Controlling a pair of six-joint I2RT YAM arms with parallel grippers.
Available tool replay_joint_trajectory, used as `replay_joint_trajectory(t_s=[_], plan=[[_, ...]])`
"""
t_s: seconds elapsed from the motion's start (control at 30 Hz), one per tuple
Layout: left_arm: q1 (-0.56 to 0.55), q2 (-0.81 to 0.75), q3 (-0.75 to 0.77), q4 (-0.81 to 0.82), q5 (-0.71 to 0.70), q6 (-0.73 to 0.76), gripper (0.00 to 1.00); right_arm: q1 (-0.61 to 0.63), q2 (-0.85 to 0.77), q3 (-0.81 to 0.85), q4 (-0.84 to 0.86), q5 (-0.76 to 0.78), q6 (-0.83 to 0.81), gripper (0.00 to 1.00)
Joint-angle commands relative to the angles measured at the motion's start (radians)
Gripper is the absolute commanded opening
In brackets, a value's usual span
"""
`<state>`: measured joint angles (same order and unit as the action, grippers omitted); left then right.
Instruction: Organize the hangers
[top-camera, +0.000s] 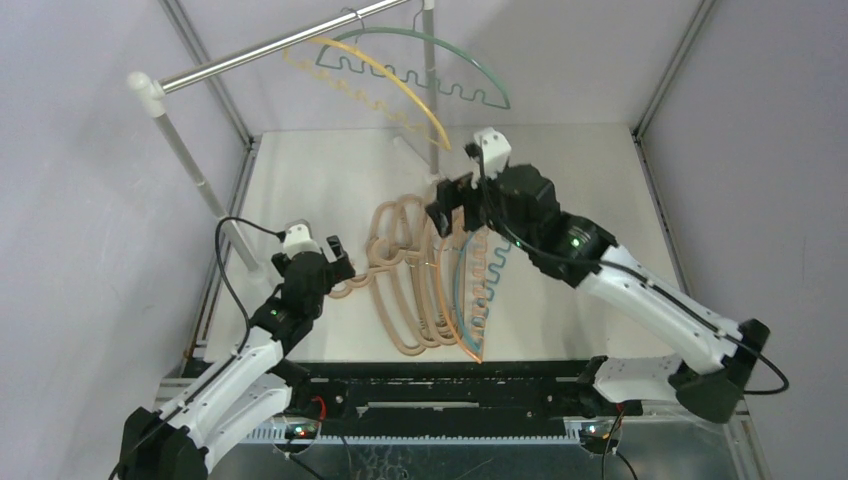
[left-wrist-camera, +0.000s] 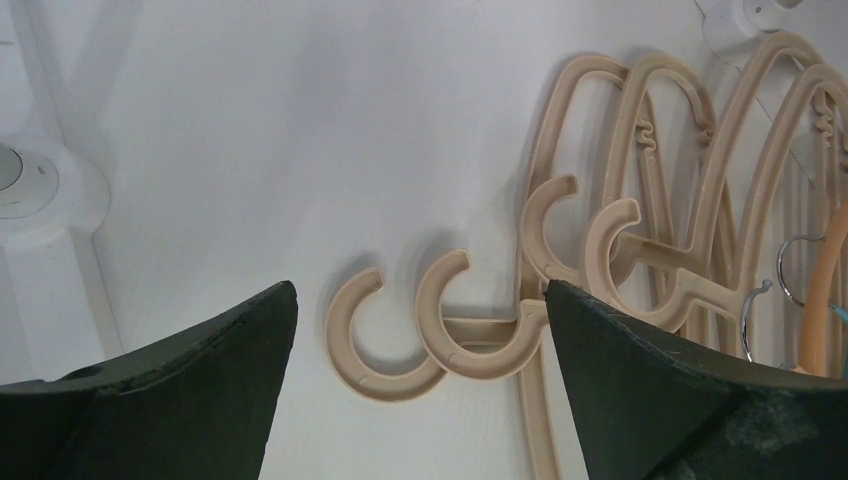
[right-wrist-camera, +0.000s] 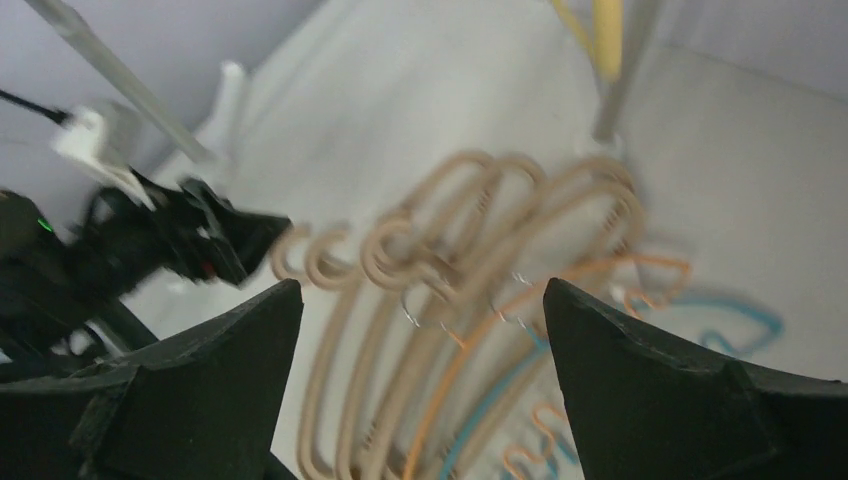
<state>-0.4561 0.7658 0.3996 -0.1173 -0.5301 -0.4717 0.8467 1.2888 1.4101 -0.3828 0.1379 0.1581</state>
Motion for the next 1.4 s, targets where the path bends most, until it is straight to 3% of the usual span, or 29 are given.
replay_joint_trajectory(t_s=[0.0,0.13,0.33,0.7,1.1,1.3,1.37], plan=[[-0.004,0.004,0.000,0.040,-0.021,-0.006,0.99,0.073,-0.136,-0.151,-0.104,0.203,-0.002,0.96],[-0.004,0.022,0.004,0.052,-0.020,-0.001,0.99,0.155,-0.177,-0.337,-0.152,0.222,0.107,0.82],[-0.004,0.059,0.014,0.070,0.002,-0.011,0.99,0.216,-0.142,-0.554,-0.041,0.151,0.238,0.66],[-0.004,0.051,-0.008,0.082,-0.001,-0.014,1.00,0.227,0.090,-0.564,0.121,0.046,0.264,0.57],[-0.004,0.050,-0.021,0.085,0.003,-0.019,1.00,0.223,0.234,-0.558,0.148,0.059,0.271,0.52],[-0.004,0.052,-0.027,0.085,0.001,-0.020,0.99,0.207,0.270,-0.558,0.136,0.054,0.273,0.28],[-0.005,0.052,-0.029,0.084,0.000,-0.021,1.00,0.207,0.266,-0.557,0.122,0.058,0.279,0.10]])
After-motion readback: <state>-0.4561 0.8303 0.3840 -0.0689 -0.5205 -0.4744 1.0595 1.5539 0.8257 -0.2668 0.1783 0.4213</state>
